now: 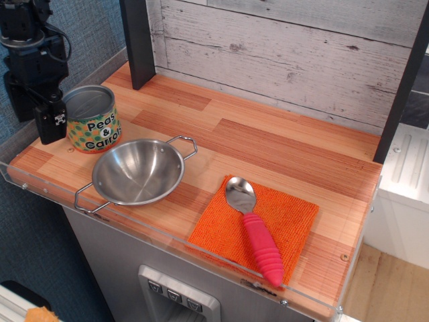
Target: Move the can to the back wall above the orange cloth
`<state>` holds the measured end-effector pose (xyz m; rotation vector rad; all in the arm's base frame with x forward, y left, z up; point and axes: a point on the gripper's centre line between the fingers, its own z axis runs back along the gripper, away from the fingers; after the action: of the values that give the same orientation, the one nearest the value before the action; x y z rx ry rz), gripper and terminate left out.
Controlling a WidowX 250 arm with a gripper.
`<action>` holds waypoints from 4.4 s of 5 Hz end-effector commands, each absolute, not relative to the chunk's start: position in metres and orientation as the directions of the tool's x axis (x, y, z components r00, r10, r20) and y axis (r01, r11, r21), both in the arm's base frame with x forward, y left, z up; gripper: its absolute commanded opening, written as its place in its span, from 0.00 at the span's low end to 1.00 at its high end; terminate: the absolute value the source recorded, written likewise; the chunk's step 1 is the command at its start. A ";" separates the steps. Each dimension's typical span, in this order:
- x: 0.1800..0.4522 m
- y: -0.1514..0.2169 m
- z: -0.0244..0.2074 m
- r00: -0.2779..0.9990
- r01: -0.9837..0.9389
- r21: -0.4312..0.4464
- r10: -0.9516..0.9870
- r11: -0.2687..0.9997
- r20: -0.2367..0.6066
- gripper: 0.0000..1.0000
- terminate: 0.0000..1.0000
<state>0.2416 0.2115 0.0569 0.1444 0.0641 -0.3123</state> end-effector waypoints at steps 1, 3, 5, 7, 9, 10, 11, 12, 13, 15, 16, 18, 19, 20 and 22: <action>0.253 0.228 0.070 0.895 0.445 0.143 -0.434 0.884 -0.105 1.00 0.00; 0.268 0.219 0.068 0.825 0.565 0.138 -0.552 0.814 -0.118 1.00 0.00; 0.282 0.199 0.068 0.779 0.627 0.152 -0.615 0.764 -0.120 1.00 0.00; 0.302 0.181 0.071 0.728 0.685 0.159 -0.672 0.711 -0.134 1.00 0.00; 0.328 0.158 0.073 0.712 0.702 0.129 -0.690 0.701 -0.127 1.00 0.00; 0.333 0.150 0.070 0.694 0.720 0.118 -0.710 0.684 -0.122 1.00 0.00; 0.339 0.138 0.067 0.661 0.750 0.102 -0.742 0.653 -0.115 1.00 0.00; 0.346 0.123 0.069 0.630 0.776 0.103 -0.770 0.622 -0.102 1.00 0.00; 0.357 0.108 0.072 0.619 0.785 0.112 -0.781 0.610 -0.085 1.00 0.00; 0.365 0.079 0.067 0.545 0.837 0.103 -0.833 0.537 -0.094 1.00 0.00; 0.369 0.064 0.064 0.511 0.858 0.091 -0.856 0.505 -0.076 1.00 0.00; 0.379 0.033 0.071 0.472 0.879 0.073 -0.882 0.471 -0.003 1.00 0.00; 0.379 0.020 0.075 0.451 0.890 0.068 -0.892 0.451 0.019 1.00 0.00; 0.383 0.008 0.075 0.439 0.896 0.053 -0.897 0.441 0.051 1.00 0.00; 0.387 -0.005 0.086 0.443 0.892 0.045 -0.889 0.451 0.116 1.00 0.00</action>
<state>0.3814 0.0049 0.0642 -0.0521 -0.0797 -1.0862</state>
